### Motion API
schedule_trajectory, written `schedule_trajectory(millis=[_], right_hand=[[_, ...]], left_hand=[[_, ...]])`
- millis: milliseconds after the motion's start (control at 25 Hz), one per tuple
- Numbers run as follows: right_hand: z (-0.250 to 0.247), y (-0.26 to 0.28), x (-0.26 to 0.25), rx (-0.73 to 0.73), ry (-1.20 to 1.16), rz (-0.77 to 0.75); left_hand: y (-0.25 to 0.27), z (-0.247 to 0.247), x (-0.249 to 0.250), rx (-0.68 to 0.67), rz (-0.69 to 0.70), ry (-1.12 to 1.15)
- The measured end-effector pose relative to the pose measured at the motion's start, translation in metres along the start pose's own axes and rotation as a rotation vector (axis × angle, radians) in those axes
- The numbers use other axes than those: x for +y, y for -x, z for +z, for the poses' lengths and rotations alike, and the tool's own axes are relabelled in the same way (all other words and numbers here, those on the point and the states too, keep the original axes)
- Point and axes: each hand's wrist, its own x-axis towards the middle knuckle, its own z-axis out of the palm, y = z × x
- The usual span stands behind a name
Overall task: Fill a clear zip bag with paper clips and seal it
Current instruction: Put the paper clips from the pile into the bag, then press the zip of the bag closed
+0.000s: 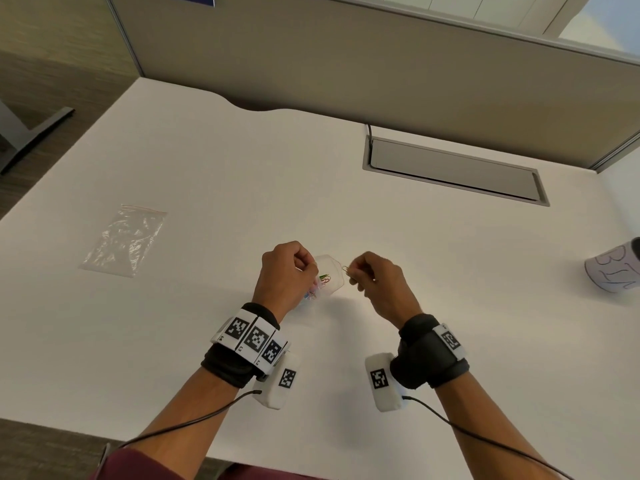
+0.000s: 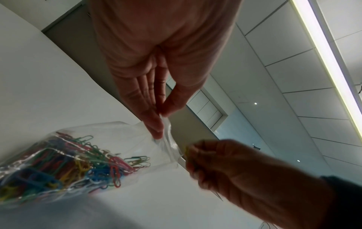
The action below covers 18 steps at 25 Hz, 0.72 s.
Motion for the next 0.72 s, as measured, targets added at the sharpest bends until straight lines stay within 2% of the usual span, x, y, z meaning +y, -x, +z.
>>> schedule_trajectory(millis=[80,280,360,440,600,720], right_hand=[[0.001,-0.002,-0.022,-0.035,0.044,-0.080],[0.013,-0.007,-0.040,-0.127,0.173,-0.111],[0.014,-0.005,-0.043,-0.069,0.138,-0.137],[0.014,-0.001,-0.044,-0.006,0.209,-0.185],[0.022,0.010,-0.045,-0.171,0.287,-0.097],[0.028,0.008,-0.048,-0.063,0.275,-0.119]], left_hand=[[0.000,0.001,0.001,-0.001,-0.007,-0.005],[-0.001,-0.005,0.001,0.014,0.002,-0.006],[-0.002,-0.009,-0.001,0.036,-0.002,0.000],[-0.004,-0.013,-0.001,0.053,0.004,0.039],[-0.007,-0.018,0.000,0.100,0.045,0.105],[-0.007,-0.024,0.000,0.122,0.091,0.095]])
